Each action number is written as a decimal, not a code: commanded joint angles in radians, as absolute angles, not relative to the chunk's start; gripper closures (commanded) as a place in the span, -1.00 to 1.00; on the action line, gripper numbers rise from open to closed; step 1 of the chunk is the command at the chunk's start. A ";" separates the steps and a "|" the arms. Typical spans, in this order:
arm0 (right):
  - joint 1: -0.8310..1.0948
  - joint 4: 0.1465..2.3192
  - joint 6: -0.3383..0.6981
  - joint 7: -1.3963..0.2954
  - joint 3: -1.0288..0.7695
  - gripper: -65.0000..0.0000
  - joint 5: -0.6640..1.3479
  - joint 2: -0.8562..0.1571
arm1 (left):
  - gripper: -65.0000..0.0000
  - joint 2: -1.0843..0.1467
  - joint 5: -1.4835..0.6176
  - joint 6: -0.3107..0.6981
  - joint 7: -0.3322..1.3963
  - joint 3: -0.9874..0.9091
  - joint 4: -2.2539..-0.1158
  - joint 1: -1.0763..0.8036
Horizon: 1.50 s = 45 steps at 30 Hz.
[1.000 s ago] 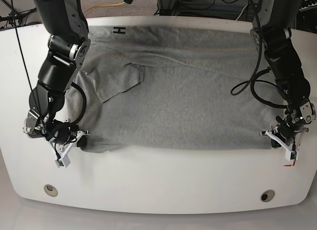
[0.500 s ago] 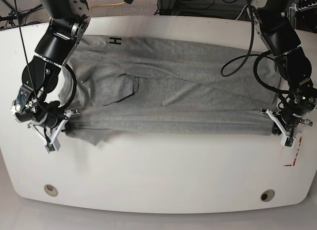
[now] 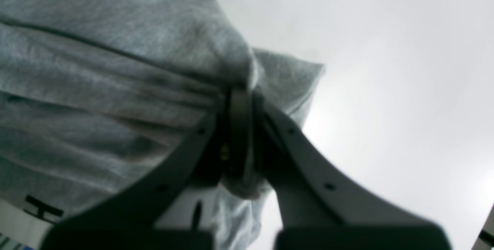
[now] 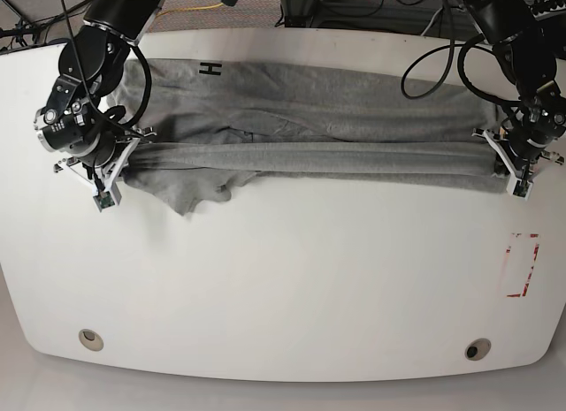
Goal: Fold the T-shirt properly
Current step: 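Lift the folded edge with both grippers and fold it toward the collar, then lower the folded strip at the collar and open both grippers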
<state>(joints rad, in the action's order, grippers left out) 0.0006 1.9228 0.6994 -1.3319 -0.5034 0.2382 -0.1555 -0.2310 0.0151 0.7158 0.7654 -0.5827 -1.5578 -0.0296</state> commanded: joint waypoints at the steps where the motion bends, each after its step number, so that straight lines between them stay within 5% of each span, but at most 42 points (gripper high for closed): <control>1: 0.012 1.965 0.698 -1.331 -0.512 1.00 0.209 -0.151 | 1.00 -0.255 0.031 0.698 0.756 -0.590 -1.581 -0.035; 8: 0.117 1.971 0.698 -1.339 -0.513 0.96 0.209 -0.134 | 1.00 -0.255 0.031 0.698 0.756 -0.588 -1.581 -0.125; 11: 0.140 1.969 0.698 -1.339 -0.513 0.56 0.209 -0.134 | 0.98 -0.257 0.033 0.698 0.756 -0.585 -1.581 -0.151; 15: 0.145 1.988 0.698 -1.339 -0.542 -0.20 0.209 -0.134 | 0.37 -0.260 0.033 0.698 0.756 -0.555 -1.581 -0.170; 18: 0.133 2.018 0.698 -1.340 -0.618 -0.50 0.242 -0.127 | -0.12 -0.260 0.033 0.698 0.756 -0.550 -1.583 -0.170; 20: 0.114 2.017 0.698 -1.340 -0.654 -0.52 0.329 -0.133 | -0.24 -0.260 0.033 0.698 0.756 -0.552 -1.615 -0.168; 31: -0.028 1.844 0.698 -1.342 -0.582 -0.43 0.495 -0.150 | -0.24 -0.254 0.027 0.698 0.834 -0.503 -1.917 -0.156; 45: -0.166 1.609 0.698 -1.302 -0.437 -0.40 0.487 -0.148 | -0.24 -0.199 0.008 0.698 0.852 -0.458 -1.765 -0.143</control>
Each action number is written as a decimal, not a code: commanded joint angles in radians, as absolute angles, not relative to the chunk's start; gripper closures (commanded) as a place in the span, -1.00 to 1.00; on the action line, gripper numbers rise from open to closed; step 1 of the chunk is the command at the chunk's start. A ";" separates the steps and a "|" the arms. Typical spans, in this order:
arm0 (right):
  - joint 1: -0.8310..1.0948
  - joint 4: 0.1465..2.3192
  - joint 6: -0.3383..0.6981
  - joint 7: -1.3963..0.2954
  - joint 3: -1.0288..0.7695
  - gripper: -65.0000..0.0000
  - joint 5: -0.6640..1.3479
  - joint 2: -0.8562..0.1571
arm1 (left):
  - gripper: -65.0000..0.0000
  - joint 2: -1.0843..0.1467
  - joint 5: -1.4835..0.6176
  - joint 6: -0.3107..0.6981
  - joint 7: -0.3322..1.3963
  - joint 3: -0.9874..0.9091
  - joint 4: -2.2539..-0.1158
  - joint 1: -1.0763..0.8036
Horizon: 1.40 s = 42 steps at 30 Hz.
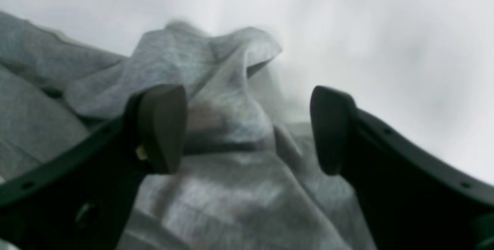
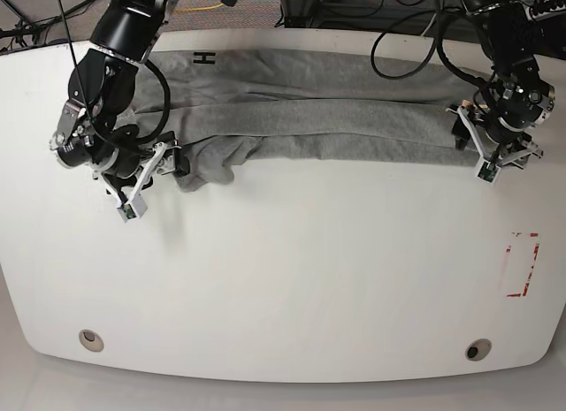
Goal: Fold the T-shirt properly
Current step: 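Lower the folded strip at the collar and open both grippers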
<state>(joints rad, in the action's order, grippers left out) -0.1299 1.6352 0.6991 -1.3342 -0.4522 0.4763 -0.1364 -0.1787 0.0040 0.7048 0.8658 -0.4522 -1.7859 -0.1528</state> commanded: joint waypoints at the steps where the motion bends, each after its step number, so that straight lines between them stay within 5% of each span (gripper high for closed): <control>1: -0.180 1.569 0.698 -1.291 -0.420 -0.38 0.487 -0.148 | -0.24 -0.199 0.008 0.698 0.852 -0.458 -1.741 -0.143; 7: -0.194 1.500 0.698 -1.271 -0.400 -0.09 0.489 -0.150 | -0.24 -0.202 0.007 0.698 0.851 -0.461 -1.695 -0.160; 13: -0.193 1.503 0.698 -1.268 -0.407 0.97 0.495 -0.148 | -0.24 -0.205 0.007 0.698 0.849 -0.461 -1.689 -0.160; 33: 0.110 1.922 0.698 -1.325 -0.596 1.00 0.579 -0.151 | -0.24 -0.222 0.008 0.698 0.799 -0.458 -1.589 -0.160; 42: 0.171 1.948 0.698 -1.322 -0.604 1.00 0.572 -0.156 | -0.24 -0.245 0.002 0.698 0.774 -0.458 -1.540 -0.160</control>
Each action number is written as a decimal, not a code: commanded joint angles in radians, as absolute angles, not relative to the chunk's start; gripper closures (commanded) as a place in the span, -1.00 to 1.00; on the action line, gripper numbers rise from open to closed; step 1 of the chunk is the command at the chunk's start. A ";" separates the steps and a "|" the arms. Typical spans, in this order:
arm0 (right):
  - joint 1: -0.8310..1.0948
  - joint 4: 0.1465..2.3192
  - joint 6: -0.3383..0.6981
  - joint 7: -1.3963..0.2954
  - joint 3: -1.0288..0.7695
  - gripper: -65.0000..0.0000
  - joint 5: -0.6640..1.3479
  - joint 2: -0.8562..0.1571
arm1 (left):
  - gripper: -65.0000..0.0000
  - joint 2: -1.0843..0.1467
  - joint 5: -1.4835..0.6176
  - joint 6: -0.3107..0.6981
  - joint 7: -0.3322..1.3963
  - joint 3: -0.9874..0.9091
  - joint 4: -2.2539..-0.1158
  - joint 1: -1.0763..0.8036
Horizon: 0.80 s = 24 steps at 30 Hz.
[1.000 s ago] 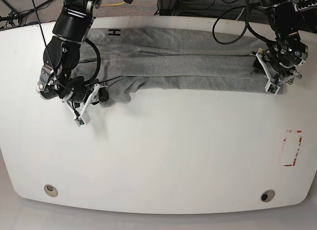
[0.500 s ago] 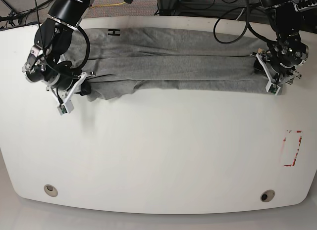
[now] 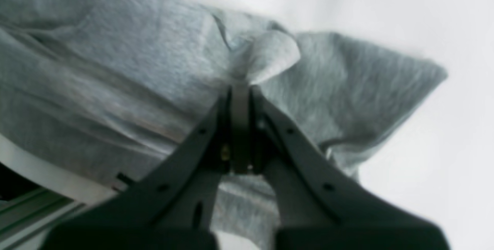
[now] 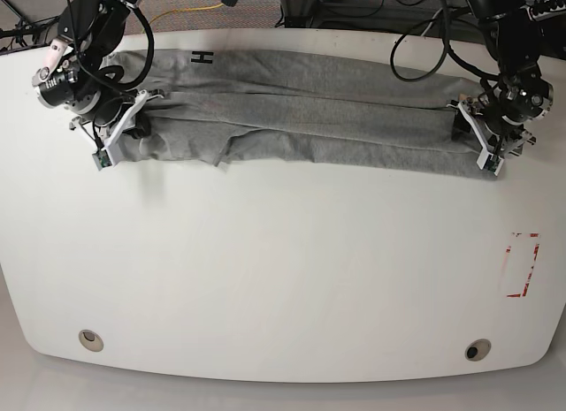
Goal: Fold the T-shirt properly
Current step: 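Lower the folded strip at the collar and open both grippers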
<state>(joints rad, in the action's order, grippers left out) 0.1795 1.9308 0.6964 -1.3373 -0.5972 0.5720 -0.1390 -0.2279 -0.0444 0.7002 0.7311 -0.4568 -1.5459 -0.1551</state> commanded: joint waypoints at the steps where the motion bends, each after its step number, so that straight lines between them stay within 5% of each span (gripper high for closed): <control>1: 0.171 1.946 0.698 -1.322 -0.605 0.98 0.567 -0.156 | -0.24 -0.245 -0.001 0.698 0.774 -0.458 -1.540 -0.159; 5: 0.171 1.948 0.698 -1.322 -0.673 0.47 0.504 -0.150 | -0.24 -0.245 -0.002 0.698 0.776 -0.458 -1.561 -0.154; 10: 0.170 1.952 0.698 -1.326 -0.748 -0.54 0.478 -0.154 | -0.26 -0.243 -0.094 0.698 0.779 -0.458 -1.624 -0.153; 12: 0.170 1.965 0.698 -1.326 -0.748 -0.60 0.507 -0.156 | -0.26 -0.248 -0.166 0.698 0.792 -0.460 -1.641 -0.153; 24: 0.193 1.926 0.698 -1.396 -0.743 -0.18 0.782 -0.079 | -0.26 -0.259 -0.568 0.698 1.107 -0.679 -1.751 -0.085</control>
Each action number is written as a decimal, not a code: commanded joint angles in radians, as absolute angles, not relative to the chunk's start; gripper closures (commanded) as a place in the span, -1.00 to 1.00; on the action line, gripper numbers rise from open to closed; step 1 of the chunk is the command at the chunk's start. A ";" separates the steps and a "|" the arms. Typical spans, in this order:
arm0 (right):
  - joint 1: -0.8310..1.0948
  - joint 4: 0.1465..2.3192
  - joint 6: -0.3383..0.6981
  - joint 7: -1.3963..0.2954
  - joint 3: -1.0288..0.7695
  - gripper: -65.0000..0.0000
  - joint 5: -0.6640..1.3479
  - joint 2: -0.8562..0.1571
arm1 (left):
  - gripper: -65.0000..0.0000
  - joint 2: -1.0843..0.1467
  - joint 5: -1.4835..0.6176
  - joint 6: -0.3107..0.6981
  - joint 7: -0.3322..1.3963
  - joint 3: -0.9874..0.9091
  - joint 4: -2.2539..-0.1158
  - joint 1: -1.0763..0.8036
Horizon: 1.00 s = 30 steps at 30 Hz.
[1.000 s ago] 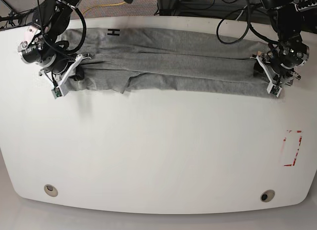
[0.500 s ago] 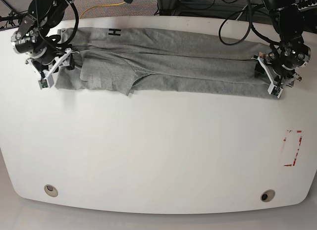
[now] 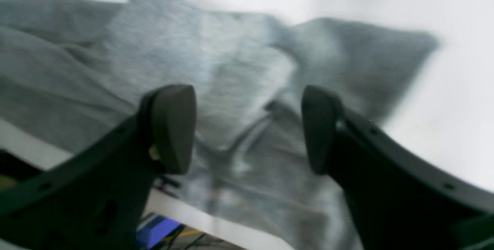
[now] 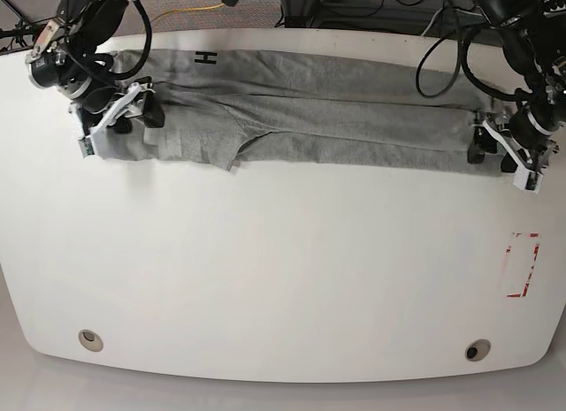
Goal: Fold the T-shirt properly
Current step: 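Lower the folded strip at the collar and open both grippers, then grasp the strip's end with the left gripper and fold it toward the right gripper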
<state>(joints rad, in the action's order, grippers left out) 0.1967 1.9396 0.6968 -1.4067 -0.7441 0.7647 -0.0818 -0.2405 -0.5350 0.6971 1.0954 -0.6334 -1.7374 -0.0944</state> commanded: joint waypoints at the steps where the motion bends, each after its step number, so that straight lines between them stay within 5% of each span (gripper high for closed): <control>1: 0.193 1.896 0.698 -1.396 -0.743 -0.12 0.782 -0.074 | -0.29 -0.259 -0.582 0.698 1.130 -0.710 -1.745 -0.084; 8: 0.193 1.721 0.698 -1.343 -0.664 0.19 0.780 -0.094 | -0.76 -0.303 -0.631 0.698 1.191 -0.814 -1.613 -0.050; 26: 0.188 1.678 0.698 -1.282 -0.608 0.21 0.713 -0.127 | -0.76 -0.308 -0.633 0.698 1.185 -0.745 -1.348 -0.028; 30: 0.188 1.679 0.698 -1.283 -0.611 0.21 0.707 -0.127 | -0.45 -0.311 -0.633 0.698 1.187 -0.661 -1.340 -0.036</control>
<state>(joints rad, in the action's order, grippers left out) 0.1928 1.6615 0.6964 -1.2865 -0.6071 0.7105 -0.1158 -0.3012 -0.6369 0.6979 1.1648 -0.6785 -1.3376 -0.0357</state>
